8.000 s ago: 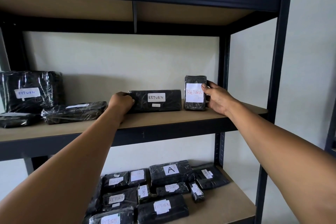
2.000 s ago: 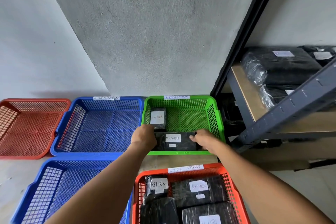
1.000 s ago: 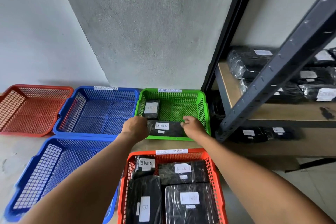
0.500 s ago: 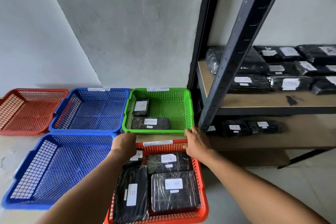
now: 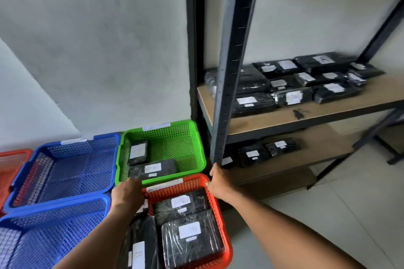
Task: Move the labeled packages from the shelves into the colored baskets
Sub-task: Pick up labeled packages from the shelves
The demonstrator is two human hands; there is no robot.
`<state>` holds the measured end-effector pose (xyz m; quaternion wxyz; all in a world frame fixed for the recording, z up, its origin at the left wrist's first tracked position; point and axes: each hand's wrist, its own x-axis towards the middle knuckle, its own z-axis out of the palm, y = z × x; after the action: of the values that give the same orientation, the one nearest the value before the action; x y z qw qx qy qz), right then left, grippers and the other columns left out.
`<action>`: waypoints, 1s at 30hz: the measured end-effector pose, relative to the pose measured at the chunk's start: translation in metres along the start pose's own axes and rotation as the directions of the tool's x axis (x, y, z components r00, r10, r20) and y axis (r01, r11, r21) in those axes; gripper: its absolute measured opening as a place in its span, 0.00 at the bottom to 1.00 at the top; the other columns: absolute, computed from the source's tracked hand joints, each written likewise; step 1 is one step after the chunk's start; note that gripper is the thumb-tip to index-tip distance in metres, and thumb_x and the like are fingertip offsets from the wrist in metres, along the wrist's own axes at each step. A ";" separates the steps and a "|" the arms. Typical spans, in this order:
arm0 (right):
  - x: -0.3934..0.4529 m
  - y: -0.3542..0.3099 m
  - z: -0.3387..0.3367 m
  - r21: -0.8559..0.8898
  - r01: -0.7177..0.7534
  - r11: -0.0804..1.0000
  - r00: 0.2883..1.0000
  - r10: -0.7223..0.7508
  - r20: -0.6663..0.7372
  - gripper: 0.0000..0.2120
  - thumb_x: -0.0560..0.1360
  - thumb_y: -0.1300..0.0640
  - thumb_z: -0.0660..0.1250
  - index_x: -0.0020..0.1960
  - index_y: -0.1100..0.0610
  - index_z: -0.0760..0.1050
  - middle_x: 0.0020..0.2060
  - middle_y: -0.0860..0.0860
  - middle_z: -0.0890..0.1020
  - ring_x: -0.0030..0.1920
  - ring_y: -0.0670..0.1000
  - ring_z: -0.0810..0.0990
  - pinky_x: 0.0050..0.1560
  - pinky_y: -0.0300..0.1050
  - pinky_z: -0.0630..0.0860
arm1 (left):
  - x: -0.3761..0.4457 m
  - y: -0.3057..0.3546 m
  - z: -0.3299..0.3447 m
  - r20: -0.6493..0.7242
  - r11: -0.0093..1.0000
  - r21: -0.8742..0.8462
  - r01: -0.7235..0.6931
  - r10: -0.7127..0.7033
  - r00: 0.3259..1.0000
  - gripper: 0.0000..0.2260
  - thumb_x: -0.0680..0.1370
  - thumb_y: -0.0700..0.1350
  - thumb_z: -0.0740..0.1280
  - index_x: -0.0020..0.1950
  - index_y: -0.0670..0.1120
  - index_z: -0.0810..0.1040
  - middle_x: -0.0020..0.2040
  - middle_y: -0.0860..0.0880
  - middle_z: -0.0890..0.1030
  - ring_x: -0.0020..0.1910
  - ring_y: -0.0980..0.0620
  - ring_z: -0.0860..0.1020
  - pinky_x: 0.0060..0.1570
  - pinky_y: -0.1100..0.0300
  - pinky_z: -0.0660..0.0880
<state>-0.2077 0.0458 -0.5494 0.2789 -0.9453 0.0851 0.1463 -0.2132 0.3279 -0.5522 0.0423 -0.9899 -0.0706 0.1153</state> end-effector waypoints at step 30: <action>0.054 0.127 -0.304 0.240 0.182 0.954 0.979 -0.154 -0.131 0.21 0.78 0.49 0.67 0.69 0.56 0.75 0.63 0.52 0.80 0.61 0.55 0.78 0.57 0.43 0.74 | -0.023 0.338 -0.177 -0.599 0.771 -0.463 -0.438 0.093 0.795 0.17 0.81 0.48 0.65 0.68 0.42 0.74 0.65 0.43 0.74 0.62 0.42 0.75 0.60 0.49 0.76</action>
<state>-0.1181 -0.2315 -0.3867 0.4024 -0.9129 0.0377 0.0573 -0.1500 -0.0207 -0.4092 -0.2608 -0.9441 0.0601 -0.1925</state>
